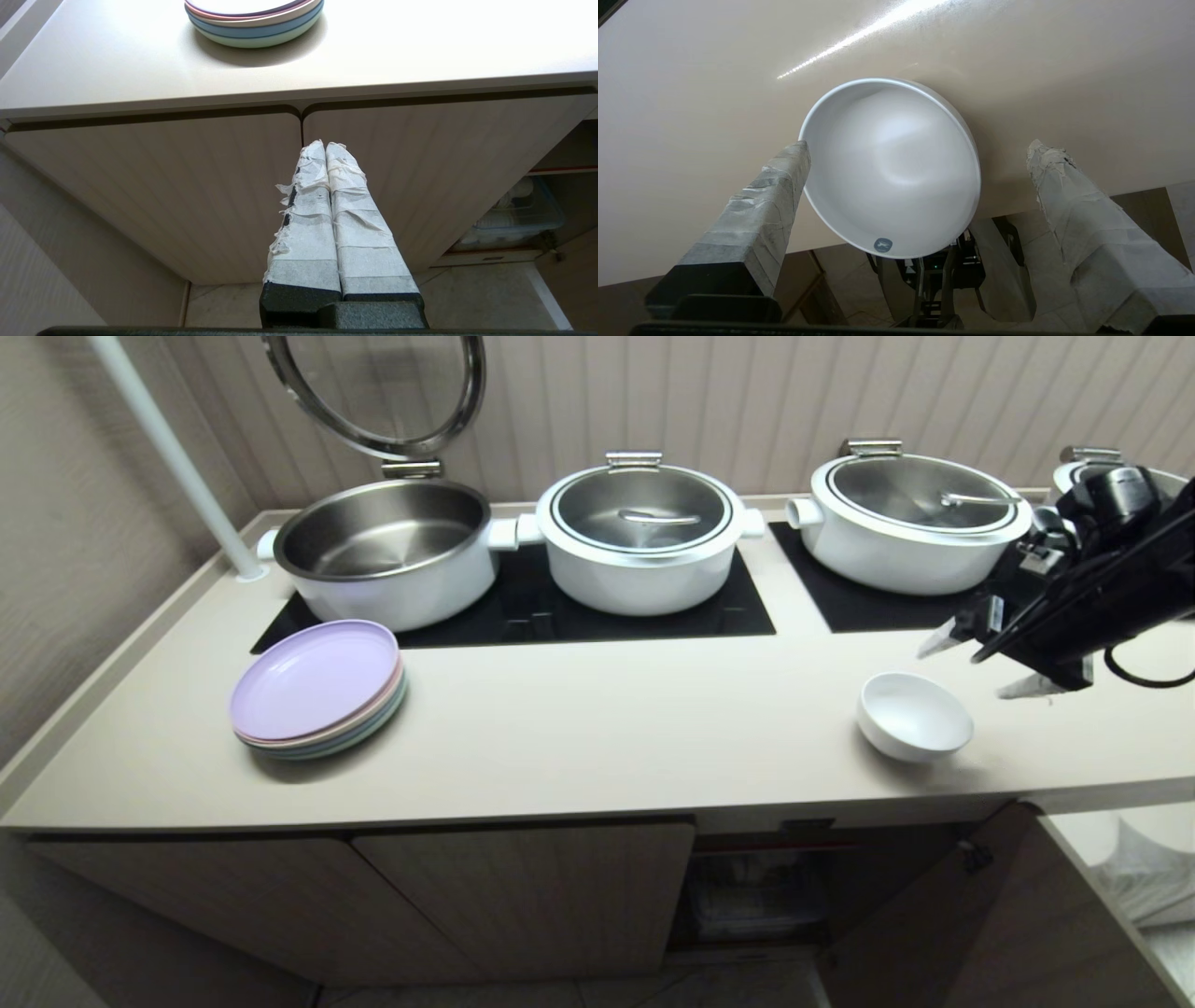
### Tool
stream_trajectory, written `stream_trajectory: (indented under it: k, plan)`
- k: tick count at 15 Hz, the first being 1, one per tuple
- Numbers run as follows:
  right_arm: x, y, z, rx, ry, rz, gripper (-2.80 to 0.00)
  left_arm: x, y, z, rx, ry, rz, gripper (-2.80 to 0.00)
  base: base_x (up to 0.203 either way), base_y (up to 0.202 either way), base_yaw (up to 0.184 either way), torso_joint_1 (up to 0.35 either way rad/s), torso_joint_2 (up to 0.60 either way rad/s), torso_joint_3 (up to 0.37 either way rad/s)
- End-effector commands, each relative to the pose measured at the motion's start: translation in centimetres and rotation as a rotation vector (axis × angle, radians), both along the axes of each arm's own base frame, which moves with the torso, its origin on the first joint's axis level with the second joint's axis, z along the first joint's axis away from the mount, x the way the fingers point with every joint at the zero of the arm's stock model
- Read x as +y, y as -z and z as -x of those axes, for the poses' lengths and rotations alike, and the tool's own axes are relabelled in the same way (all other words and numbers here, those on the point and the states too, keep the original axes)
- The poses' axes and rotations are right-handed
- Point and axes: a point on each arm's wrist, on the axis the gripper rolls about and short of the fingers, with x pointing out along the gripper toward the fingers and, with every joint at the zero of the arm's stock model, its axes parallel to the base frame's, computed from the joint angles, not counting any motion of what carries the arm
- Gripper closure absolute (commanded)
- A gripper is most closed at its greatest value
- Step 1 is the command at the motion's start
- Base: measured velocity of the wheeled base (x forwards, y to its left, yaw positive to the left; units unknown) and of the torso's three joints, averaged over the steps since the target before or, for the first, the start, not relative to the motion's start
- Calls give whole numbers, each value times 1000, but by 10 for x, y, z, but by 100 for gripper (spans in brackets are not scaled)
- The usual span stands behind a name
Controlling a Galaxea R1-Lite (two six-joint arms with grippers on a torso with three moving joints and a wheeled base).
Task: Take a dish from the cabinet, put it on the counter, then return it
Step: Place it on the table, then pick up the bowl from the table
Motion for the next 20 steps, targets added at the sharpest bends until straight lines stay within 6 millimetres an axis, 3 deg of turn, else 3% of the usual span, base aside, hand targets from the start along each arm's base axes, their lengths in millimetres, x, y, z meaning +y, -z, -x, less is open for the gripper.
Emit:
stream_trajectory:
  k: [1,4,5,9,13,15,20]
  plan:
    - [1,-10,10,-19,2,0,-280,0,0,0,0,0,1,0,0,0,0,0,0,0]
    - [0,-17,22,-30,7,4,-280,0,0,0,0,0,-1,0,0,0,0,0,0,0]
    - [0,-18,25,-31,8,5,0,0,0,0,0,0,-1,0,0,0,0,0,0,0]
    - [3,-34,47,-69,11,20,0,0,0,0,0,0,-1,0,0,0,0,0,0,0]
    - [8,-50,88,-110,19,38,0,0,0,0,0,0,-1,0,0,0,0,0,0,0]
    - [9,-54,98,-173,47,79,0,0,0,0,0,0,1,0,0,0,0,0,0,0]
    - [13,-42,133,-276,-6,170,0,0,0,0,0,0,0,0,0,0,0,0,0,0]
